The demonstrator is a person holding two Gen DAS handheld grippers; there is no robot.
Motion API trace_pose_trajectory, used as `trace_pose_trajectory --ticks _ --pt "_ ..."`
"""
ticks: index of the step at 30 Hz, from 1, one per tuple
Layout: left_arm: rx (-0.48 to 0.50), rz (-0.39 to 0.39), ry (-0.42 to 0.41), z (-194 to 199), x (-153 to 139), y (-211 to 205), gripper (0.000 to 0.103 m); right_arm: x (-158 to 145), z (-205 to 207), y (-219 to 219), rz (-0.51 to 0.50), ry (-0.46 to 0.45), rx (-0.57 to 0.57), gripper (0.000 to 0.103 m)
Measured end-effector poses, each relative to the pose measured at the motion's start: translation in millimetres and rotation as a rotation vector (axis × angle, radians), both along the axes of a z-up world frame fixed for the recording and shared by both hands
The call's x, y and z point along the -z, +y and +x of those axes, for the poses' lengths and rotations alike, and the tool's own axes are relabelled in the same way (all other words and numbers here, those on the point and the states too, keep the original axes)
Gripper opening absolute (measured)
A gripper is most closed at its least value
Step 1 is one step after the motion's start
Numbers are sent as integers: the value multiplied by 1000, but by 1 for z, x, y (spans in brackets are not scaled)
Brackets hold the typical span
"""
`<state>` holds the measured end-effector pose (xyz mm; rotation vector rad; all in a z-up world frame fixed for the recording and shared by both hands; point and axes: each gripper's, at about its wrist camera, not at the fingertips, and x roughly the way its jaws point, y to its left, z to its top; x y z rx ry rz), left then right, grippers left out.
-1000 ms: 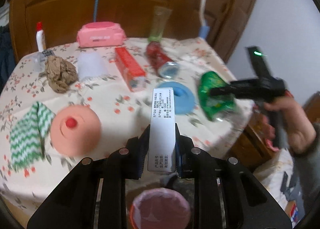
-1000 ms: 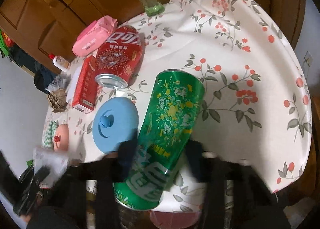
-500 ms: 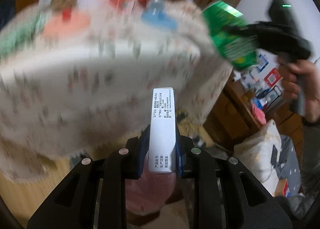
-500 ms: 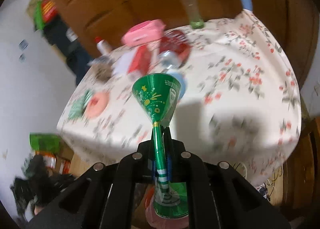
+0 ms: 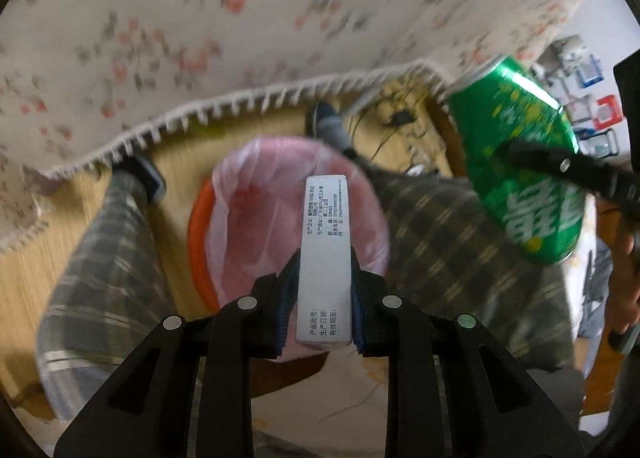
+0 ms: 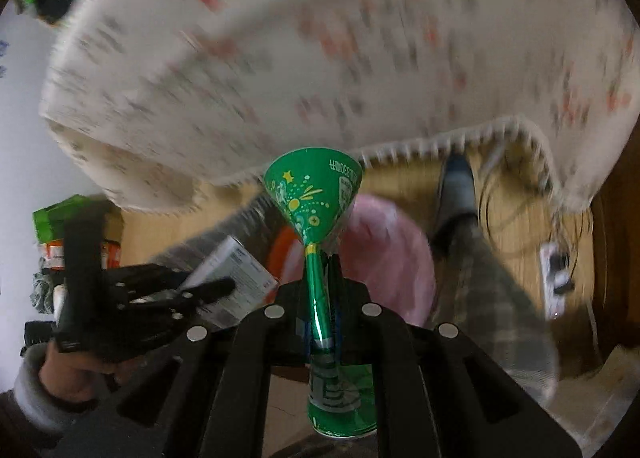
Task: Collect trash
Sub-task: 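Carry receipt and green can to the bin and open both tools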
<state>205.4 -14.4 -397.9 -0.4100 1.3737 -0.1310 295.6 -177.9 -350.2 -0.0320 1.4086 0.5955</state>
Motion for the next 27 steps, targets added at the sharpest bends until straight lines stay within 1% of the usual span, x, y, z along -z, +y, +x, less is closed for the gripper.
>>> trace_pose_trajectory --ticks 3,6,12,14,15,16,17,18,19,20,21,23,27 --pt "-24 -29 70 -1 29 1 23 38 0 3 -40 54 24 7" --pt "-34 -25 115 -1 52 2 23 65 1 7 -66 89 38 7" --pt "-56 -27 188 5 90 4 23 107 4 15 -105 147 57 7" --pt "-46 -19 198 7 97 3 28 119 4 18 -114 166 49 7" --pt "-43 -12 198 9 99 2 32 122 3 20 -110 177 35 7" --pt "-43 -6 198 9 99 1 64 125 3 23 -105 187 18 7" --pt "-48 -4 189 8 96 2 98 125 3 23 -116 184 8 9" --pt "-52 -2 178 8 93 5 95 124 3 23 -143 161 -3 24" --pt "-50 5 168 7 90 6 97 121 4 22 -153 140 -6 47" --pt "-44 18 156 6 84 8 97 117 5 19 -150 121 4 85" --pt "-45 25 141 5 77 10 97 108 8 13 -150 85 28 95" --pt "-54 28 113 0 63 18 97 97 12 10 -158 54 28 94" --pt "-70 32 58 -6 36 31 97 66 20 -2 -140 -18 49 97"
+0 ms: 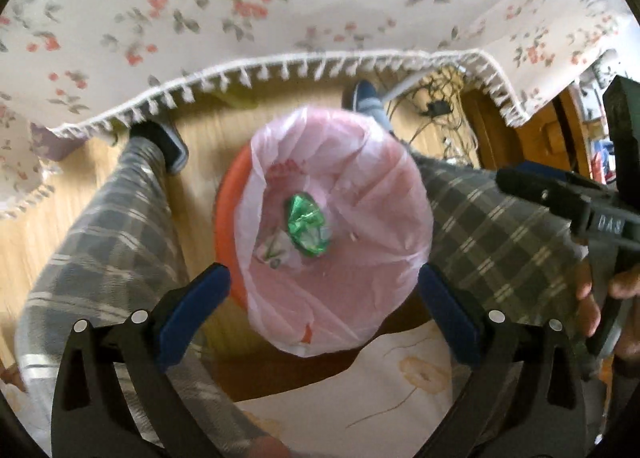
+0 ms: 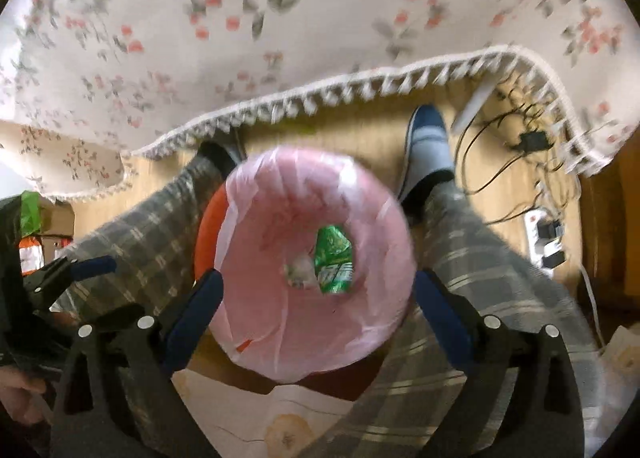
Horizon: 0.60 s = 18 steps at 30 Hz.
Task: Collect trash
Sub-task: 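Carry receipt and green can to the bin and open both tools, then move both tools back over the table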
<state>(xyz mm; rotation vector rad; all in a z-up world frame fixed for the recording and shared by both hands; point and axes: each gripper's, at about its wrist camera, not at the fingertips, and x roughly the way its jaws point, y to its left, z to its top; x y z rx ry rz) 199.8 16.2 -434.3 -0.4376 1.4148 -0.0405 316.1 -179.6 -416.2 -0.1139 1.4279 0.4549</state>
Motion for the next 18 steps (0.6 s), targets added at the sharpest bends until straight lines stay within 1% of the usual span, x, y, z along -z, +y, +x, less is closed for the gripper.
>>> trace_pose_trajectory --ticks 3,7,11,12,16,18 --pt "-9 3 -40 -2 -20 4 97 -23 3 -2 31 -34 7 98" --pt "-10 9 -113 -5 -55 6 97 -59 2 1 60 -100 -18 98" --pt "-6 37 -213 -6 -106 10 97 -98 -2 6 99 -175 -50 98" --pt "-9 42 -233 -7 -116 12 97 -112 -2 7 114 -202 -56 98" --pt "-40 102 -345 -8 -172 29 97 -158 0 9 149 -295 -71 98" --pt "-57 132 -382 -7 -195 41 97 -182 2 8 171 -339 -77 98"
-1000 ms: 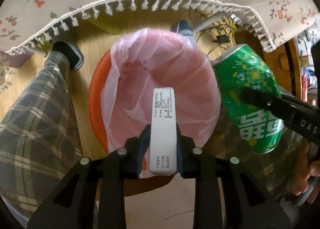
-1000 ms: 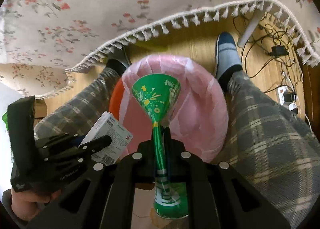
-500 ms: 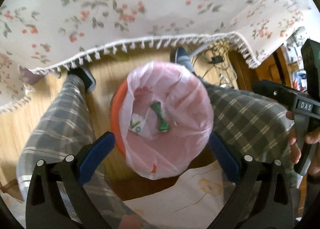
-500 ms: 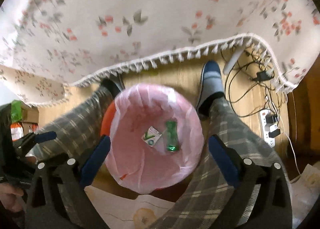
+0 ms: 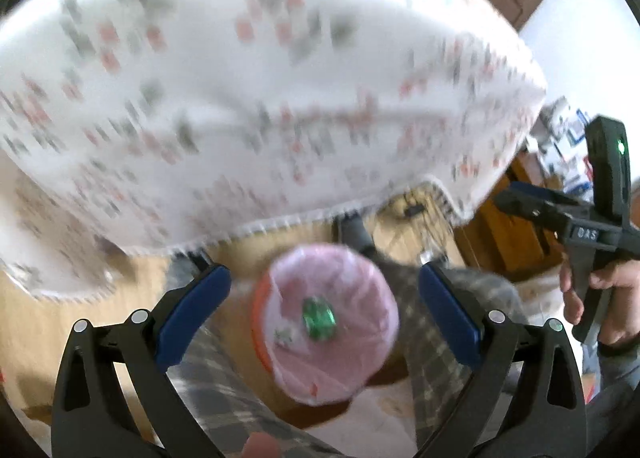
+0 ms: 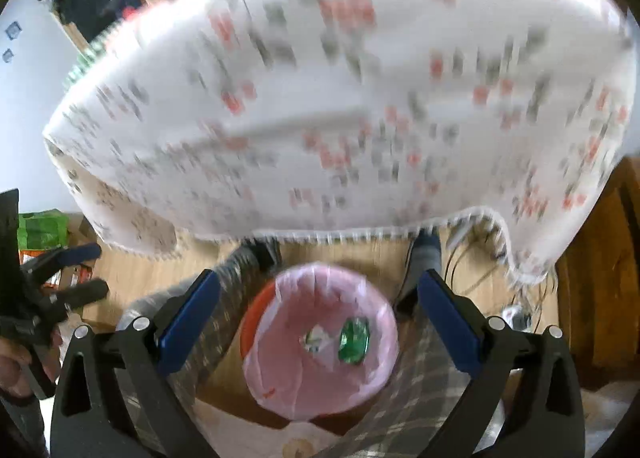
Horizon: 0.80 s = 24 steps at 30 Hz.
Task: Collect trash
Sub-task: 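Move both tools back over the table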
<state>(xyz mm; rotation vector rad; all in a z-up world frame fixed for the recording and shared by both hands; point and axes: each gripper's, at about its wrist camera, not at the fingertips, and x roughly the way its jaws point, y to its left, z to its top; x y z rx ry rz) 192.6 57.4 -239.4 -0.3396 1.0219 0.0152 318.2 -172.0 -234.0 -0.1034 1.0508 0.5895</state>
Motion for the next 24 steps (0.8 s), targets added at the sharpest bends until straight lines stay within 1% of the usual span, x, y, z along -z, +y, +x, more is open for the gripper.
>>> trace_pose_trajectory --ticks 1,2,3,6,9,11,13,17,21,23,24 --pt "-12 6 -20 0 -11 5 97 -9 0 0 9 -15 -3 98" --pt "-28 13 -51 1 -27 14 97 -23 3 1 19 -38 -7 98" --pt "-37 20 -68 0 -37 20 97 -31 5 3 23 -50 -9 98" --pt "-75 62 -128 3 -72 42 97 -61 16 5 47 -93 -14 98" --pt "-115 104 -162 12 -100 66 97 -84 30 10 67 -123 -13 98" --pt "-150 134 -178 20 -116 84 97 -99 39 15 60 -152 -15 98" --pt "-180 150 -189 29 -128 101 97 -110 47 19 57 -171 -20 98" --pt "-220 190 -183 57 -144 130 97 -131 69 31 47 -198 -22 98" --pt "-280 209 -158 88 -149 154 97 -151 89 51 0 -248 -37 98" --pt "-304 224 -128 105 -147 168 97 -161 100 64 -27 -270 -43 98" --pt "-310 218 -115 113 -144 173 97 -164 104 67 -34 -275 -42 98"
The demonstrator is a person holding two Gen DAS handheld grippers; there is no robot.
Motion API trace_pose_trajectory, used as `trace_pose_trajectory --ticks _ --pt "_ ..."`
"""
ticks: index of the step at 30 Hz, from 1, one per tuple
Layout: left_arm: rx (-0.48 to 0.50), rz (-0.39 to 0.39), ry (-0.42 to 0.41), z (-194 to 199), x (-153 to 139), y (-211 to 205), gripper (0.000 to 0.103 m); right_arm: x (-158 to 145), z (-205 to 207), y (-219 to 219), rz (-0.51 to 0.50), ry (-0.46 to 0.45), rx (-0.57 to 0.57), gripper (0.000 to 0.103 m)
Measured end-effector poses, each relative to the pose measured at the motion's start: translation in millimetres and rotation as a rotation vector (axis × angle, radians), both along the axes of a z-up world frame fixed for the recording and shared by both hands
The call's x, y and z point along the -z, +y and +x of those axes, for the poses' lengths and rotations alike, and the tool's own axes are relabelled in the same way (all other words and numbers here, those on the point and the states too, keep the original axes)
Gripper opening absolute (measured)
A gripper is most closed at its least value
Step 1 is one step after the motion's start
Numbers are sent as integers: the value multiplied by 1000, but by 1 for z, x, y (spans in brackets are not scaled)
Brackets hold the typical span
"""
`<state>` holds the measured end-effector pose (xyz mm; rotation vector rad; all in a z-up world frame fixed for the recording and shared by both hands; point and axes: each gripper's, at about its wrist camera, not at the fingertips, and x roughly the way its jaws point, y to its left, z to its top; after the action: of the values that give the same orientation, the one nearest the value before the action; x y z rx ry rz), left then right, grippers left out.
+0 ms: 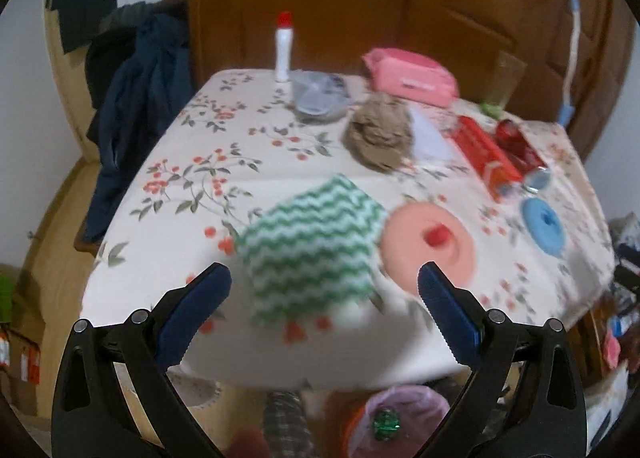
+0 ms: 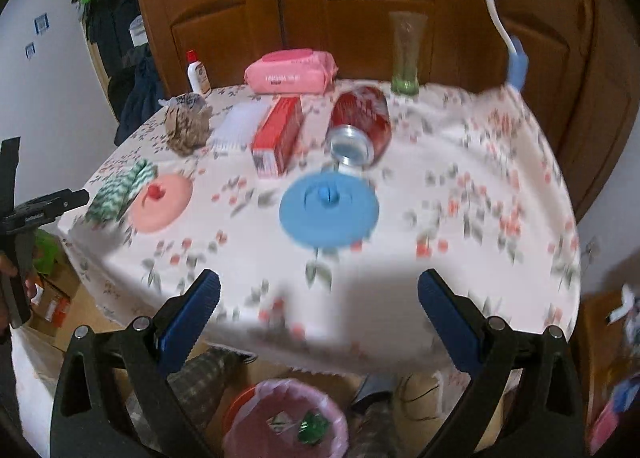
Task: Collect trash
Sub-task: 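Move both tools back over the table, then grasp the striped cloth with left tool while right tool grasps red can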
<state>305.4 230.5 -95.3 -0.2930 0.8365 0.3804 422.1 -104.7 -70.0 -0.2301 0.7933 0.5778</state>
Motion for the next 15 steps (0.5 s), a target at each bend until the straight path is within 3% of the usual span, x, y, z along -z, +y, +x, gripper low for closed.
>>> trace_pose_trajectory --ticks 5,9,15 --pt "-8 8 58 24 15 11 97 -18 37 32 -61 -44 33 98" --pt "-7 1 96 39 27 18 97 -20 68 52 -86 -26 59 98" --pt "-2 -56 92 49 37 31 94 -17 106 76 -117 -2 98 98"
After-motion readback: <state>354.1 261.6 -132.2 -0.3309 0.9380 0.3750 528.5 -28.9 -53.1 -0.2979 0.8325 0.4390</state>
